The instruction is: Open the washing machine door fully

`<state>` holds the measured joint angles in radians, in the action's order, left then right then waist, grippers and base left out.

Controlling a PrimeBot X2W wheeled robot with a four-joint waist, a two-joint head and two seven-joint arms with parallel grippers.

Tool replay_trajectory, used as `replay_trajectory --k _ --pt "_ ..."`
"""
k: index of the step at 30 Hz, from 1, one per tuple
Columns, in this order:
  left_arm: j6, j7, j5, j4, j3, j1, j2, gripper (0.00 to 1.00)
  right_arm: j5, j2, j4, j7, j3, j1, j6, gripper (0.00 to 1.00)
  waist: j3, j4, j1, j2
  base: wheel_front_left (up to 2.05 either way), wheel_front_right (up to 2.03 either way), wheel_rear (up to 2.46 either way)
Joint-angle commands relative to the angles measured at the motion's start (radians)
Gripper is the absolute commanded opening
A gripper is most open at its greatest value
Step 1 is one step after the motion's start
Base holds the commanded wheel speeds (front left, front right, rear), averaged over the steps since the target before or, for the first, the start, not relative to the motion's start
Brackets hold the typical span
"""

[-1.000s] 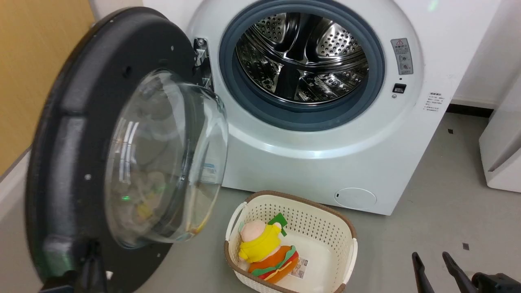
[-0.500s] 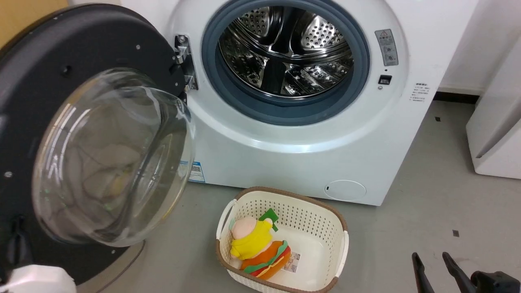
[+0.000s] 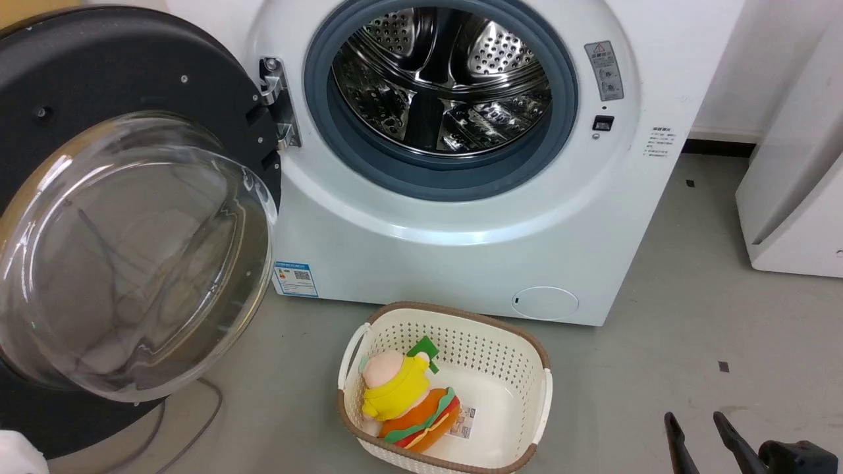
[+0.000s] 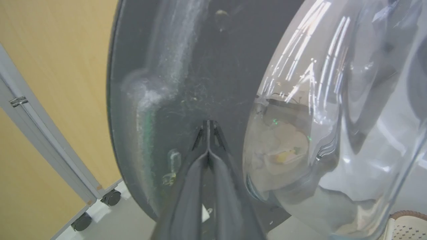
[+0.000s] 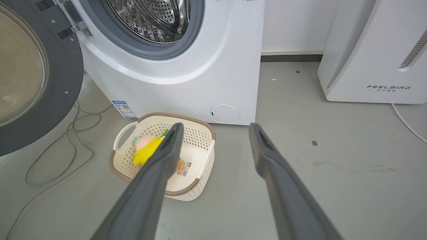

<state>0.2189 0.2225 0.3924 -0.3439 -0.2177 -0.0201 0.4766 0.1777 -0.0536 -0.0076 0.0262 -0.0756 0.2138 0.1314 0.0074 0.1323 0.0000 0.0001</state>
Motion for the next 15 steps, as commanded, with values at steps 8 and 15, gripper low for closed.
replay_trajectory --k 8,15 --pt "-0.009 0.03 -0.005 -0.004 0.003 0.029 -0.03 0.0 0.01 0.003 0.011 -0.004 -0.001 -0.014 -0.001 1.0 -0.022 -0.013 0.0 -0.0001 0.0 0.0 0.0" --pt "-0.012 0.036 -0.017 0.095 0.023 0.145 -0.085 0.0 0.021 0.003 0.023 -0.007 0.002 -0.001 -0.001 1.0 -0.05 -0.015 0.0 -0.0001 0.0 0.0 0.0"
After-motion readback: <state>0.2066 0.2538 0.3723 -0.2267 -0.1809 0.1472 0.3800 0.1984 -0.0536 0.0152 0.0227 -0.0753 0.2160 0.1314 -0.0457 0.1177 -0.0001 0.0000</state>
